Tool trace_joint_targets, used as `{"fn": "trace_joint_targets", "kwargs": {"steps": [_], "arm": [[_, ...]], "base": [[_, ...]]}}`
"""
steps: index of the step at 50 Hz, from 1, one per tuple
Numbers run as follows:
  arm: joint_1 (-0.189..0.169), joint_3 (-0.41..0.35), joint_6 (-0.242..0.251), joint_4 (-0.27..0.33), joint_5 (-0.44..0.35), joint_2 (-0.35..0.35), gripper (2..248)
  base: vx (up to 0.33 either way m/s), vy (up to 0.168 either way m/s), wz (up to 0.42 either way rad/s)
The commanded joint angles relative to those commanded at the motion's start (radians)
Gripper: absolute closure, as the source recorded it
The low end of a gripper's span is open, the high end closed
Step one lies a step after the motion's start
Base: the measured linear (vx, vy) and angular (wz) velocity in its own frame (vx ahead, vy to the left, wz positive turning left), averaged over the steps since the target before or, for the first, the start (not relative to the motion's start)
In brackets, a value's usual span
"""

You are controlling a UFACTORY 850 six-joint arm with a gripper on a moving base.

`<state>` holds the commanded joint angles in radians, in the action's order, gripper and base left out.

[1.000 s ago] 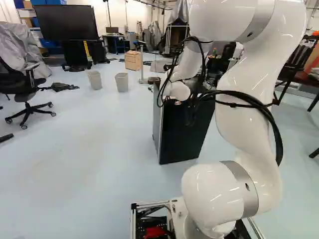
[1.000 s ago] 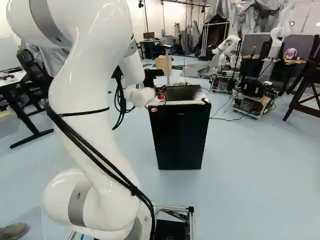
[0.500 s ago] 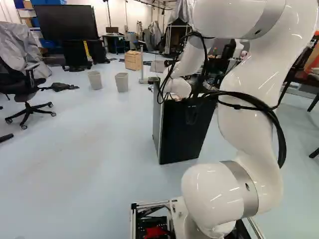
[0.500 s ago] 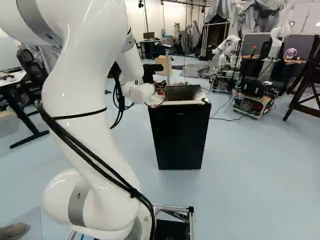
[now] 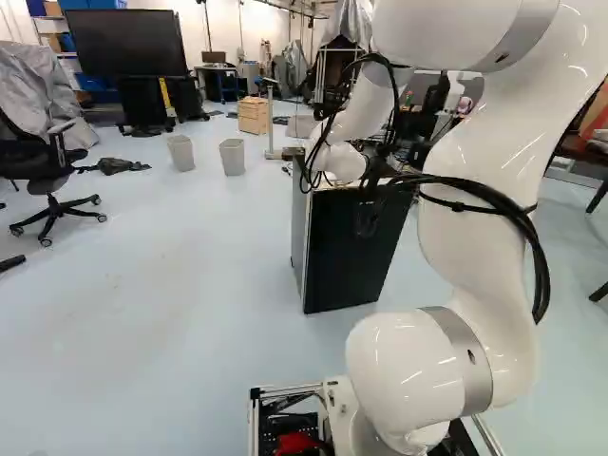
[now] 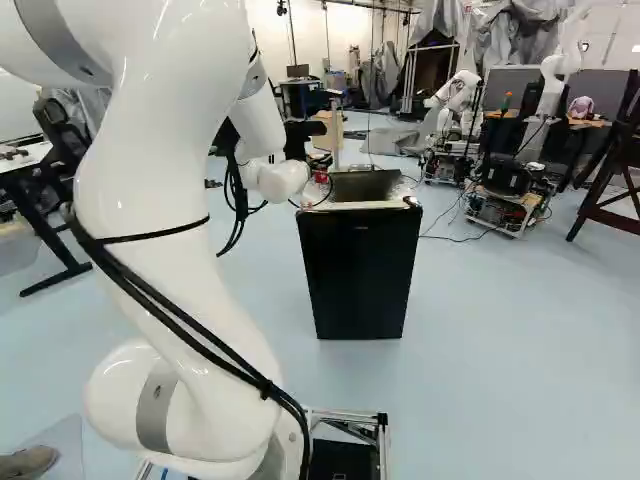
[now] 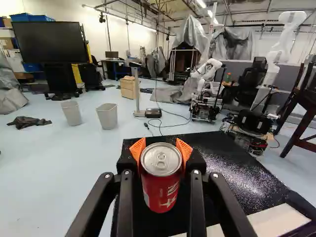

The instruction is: Grab a drink from the fridge

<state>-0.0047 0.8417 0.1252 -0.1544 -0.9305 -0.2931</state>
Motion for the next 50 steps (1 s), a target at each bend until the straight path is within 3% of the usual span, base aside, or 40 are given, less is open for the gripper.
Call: {"fn": "trace_joint_targets", "kwargs": {"steps": [25,50], "arm": [[0.000,-0.054,-0.009,0.011,0.004,0.041,150],[0.001,-0.179,-0.030,0.037,0.014,0.136,150]], "base": [[0.000,0.000,0.000],[0.000,0.000,0.000]]}}
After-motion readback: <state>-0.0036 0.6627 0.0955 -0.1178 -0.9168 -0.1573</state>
